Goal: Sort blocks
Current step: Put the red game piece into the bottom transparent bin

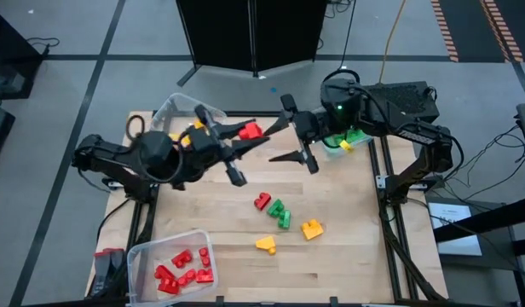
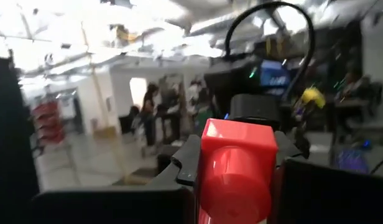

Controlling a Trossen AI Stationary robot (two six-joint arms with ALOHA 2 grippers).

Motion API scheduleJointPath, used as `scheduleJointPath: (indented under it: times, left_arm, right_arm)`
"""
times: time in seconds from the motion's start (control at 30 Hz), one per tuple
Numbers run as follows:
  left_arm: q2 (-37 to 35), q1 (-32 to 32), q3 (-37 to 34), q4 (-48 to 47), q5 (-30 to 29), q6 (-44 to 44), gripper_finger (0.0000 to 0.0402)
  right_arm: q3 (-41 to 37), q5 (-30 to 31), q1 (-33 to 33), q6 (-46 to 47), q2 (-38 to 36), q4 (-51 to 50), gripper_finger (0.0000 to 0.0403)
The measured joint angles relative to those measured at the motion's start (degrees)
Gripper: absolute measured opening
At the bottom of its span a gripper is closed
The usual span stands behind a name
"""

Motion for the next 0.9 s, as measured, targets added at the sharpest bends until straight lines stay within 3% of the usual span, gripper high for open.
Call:
scheduleJointPath:
  times: [0.13, 0.2, 0.3, 0.43, 0.6, 0.8, 0.9]
  left_arm:
    - [-2.01, -4.24, 0.02, -11.69, -5.79, -6.2, 0.0039]
    - [-4.02, -7.42, -0.01, -23.97, -5.86, -16.28, 0.0039]
    - [-7.02, -12.86, 0.03, -43.19, -3.81, -38.46, 0.0039]
    - [-7.61, -20.28, -0.04, -61.66, 4.75, -65.0, 0.0039]
    - [-6.2, -28.01, -0.02, -74.58, 18.25, -89.93, 0.0039]
    - [-1.79, -34.74, -0.05, -79.08, 29.49, -102.65, 0.0039]
    - [0.63, -36.35, -0.07, -82.1, 33.35, -105.8, 0.0061]
  right_arm:
    - [0.0, 0.28, 0.0, -0.56, -0.02, -8.14, 0.03]
    - [0.0, 0.33, 0.0, -1.22, -0.04, -13.44, 0.0297]
    - [-0.04, 0.35, 0.0, -2.5, -0.17, -21.18, 0.0285]
    - [-0.04, 0.22, 0.0, -3.31, -0.48, -26.4, 0.0272]
    - [-0.04, 0.22, 0.0, -3.56, -0.46, -26.2, 0.027]
    - [-0.48, 0.24, 0.0, -3.8, 0.47, -25.7, 0.0268]
    - [-1.72, 0.26, 0.0, -3.8, 1.18, -25.77, 0.0267]
